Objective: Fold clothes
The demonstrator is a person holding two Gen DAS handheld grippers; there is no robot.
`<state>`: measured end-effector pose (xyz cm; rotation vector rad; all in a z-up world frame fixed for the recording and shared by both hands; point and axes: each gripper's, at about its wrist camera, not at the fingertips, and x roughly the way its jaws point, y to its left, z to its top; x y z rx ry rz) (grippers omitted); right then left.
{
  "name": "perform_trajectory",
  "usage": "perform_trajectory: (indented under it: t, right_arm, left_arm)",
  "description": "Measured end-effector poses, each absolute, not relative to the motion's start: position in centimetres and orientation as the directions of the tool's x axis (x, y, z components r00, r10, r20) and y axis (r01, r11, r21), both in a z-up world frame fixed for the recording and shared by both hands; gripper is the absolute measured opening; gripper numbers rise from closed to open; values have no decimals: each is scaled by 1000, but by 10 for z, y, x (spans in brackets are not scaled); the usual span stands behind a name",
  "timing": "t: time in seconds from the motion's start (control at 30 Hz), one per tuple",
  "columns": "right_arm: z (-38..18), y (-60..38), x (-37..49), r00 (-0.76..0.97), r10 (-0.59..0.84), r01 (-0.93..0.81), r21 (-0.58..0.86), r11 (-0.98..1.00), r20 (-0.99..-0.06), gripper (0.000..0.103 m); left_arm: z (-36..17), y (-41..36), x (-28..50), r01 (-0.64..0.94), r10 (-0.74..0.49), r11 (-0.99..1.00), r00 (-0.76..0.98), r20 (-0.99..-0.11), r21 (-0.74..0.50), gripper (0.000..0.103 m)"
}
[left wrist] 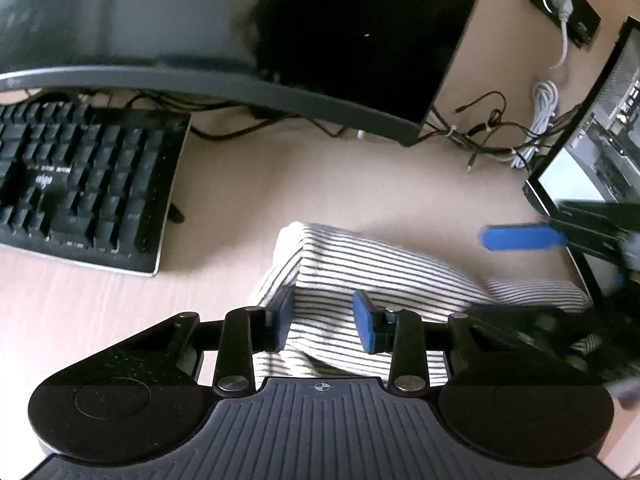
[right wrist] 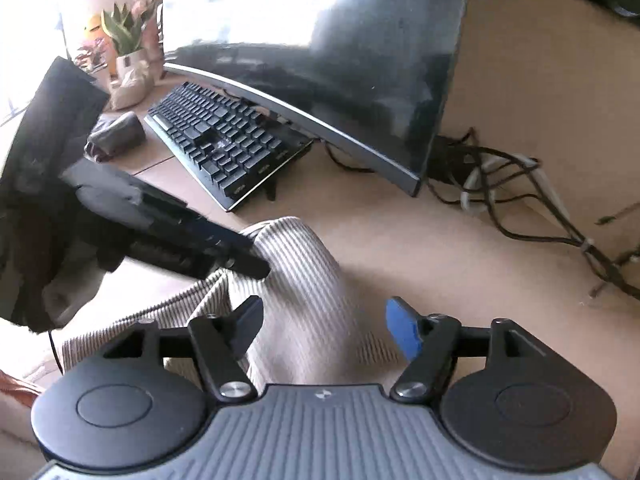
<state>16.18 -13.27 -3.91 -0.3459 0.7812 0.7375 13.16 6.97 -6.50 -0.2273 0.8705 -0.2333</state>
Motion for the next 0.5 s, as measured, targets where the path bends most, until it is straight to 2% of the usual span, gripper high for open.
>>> perform_trajectory:
  t: [0.1,0.23,0.3,0.37,0.4,0.47,0.5]
  right_arm:
    - [-62,-120,186,427,446,-736,-15,677,-787,69]
    - [-82,-114,200,293,485,-750,117,651,-824,84]
    - [-89,-112,197,275,490,-748,136,649,-827,84]
    - [-90,-109,189,295,490,-753,116,647,-820,68]
    - [-88,-108,182,321,487,-758,87,646,-812,63]
    - [-82,-102,168,387,471,-778,-6,629,-792,46]
    - [-79,-101,166,413,464,-784,-47,619,-784,44]
  left_arm:
    - [-64,74,130,109,-312,943,625,-716,-315,37]
    - [-63,81,129,115,-348,927,614,-708,-356,37]
    - [-63,83,129,117,-361,921,611,-705,-371,44]
    - [-62,83,126,118,-365,920,610,-703,-375,48]
    - [-62,83,126,119,-365,920,610,-703,-374,49]
    - [-59,84,126,117,-365,919,611,-703,-376,50]
    - [-58,85,126,115,-366,918,611,-702,-379,50]
